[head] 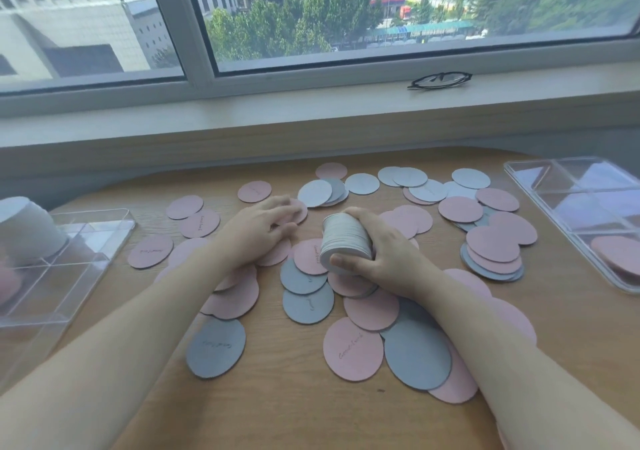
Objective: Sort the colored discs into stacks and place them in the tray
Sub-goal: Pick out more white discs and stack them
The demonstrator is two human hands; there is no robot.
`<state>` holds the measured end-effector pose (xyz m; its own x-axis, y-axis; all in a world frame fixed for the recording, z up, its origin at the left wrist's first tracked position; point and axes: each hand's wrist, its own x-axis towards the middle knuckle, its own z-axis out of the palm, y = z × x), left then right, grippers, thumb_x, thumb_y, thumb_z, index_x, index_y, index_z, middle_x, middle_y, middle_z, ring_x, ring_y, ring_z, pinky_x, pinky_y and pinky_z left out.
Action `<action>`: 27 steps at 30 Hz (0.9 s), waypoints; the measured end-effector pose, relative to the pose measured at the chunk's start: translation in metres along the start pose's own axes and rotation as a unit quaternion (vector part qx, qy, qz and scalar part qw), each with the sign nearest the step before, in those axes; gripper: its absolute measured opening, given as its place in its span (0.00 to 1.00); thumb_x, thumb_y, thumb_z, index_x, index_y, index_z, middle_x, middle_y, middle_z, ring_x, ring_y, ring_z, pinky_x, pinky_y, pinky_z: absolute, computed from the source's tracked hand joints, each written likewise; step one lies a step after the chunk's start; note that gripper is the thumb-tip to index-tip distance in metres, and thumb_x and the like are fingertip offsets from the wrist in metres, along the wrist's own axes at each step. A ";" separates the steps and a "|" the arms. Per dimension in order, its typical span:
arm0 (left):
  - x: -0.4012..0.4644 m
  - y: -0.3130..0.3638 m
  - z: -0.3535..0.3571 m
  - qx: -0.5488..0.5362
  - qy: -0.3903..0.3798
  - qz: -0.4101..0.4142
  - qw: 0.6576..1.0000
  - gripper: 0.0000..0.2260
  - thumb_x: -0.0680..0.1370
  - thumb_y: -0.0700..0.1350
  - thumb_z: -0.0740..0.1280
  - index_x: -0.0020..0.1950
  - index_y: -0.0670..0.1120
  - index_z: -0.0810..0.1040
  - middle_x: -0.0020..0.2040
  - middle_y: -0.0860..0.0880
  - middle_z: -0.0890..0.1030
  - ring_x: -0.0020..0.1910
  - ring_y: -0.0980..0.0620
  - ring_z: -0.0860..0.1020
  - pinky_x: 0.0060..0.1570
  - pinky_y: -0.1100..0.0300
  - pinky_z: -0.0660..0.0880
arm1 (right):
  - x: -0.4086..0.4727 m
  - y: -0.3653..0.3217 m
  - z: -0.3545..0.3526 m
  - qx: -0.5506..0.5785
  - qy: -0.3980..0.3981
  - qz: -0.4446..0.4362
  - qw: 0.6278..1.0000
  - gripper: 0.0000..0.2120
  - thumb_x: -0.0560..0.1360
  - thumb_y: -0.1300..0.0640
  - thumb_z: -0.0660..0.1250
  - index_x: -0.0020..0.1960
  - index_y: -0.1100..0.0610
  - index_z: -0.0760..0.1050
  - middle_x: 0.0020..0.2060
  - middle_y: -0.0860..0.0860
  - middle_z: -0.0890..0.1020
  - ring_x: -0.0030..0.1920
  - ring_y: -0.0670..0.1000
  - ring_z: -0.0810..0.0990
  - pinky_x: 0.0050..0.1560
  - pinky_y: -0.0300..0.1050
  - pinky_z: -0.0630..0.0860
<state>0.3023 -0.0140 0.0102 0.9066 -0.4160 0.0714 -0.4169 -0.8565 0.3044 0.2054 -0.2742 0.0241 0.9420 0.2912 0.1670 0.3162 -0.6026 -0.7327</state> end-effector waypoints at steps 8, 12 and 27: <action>0.015 0.017 -0.016 -0.036 0.112 -0.015 0.993 0.12 0.78 0.52 0.68 0.60 0.51 0.77 0.63 0.54 0.76 0.62 0.49 0.75 0.63 0.50 0.70 | 0.001 0.003 0.002 0.009 0.004 0.002 1.000 0.30 0.72 0.39 0.72 0.69 0.44 0.65 0.59 0.40 0.74 0.58 0.42 0.73 0.56 0.39 0.68; 0.052 0.035 -0.007 -0.024 0.047 -0.020 0.998 0.24 0.76 0.50 0.71 0.72 0.54 0.71 0.71 0.56 0.72 0.68 0.51 0.72 0.64 0.57 0.68 | 0.001 0.005 0.002 0.011 0.009 -0.001 1.000 0.31 0.72 0.39 0.73 0.70 0.44 0.65 0.59 0.39 0.74 0.58 0.41 0.72 0.57 0.39 0.68; 0.000 0.040 -0.009 -0.253 0.079 0.037 0.963 0.08 0.80 0.47 0.68 0.56 0.56 0.83 0.48 0.57 0.85 0.47 0.59 0.81 0.49 0.60 0.76 | 0.000 0.004 0.001 0.019 0.018 0.026 0.999 0.41 0.69 0.37 0.74 0.75 0.44 0.59 0.65 0.41 0.73 0.63 0.42 0.71 0.54 0.36 0.64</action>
<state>0.2859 -0.0451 0.0309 0.8913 -0.3834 0.2422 -0.4311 -0.5505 0.7149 0.2064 -0.2760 0.0208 0.9605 0.2331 0.1522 0.2637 -0.5864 -0.7659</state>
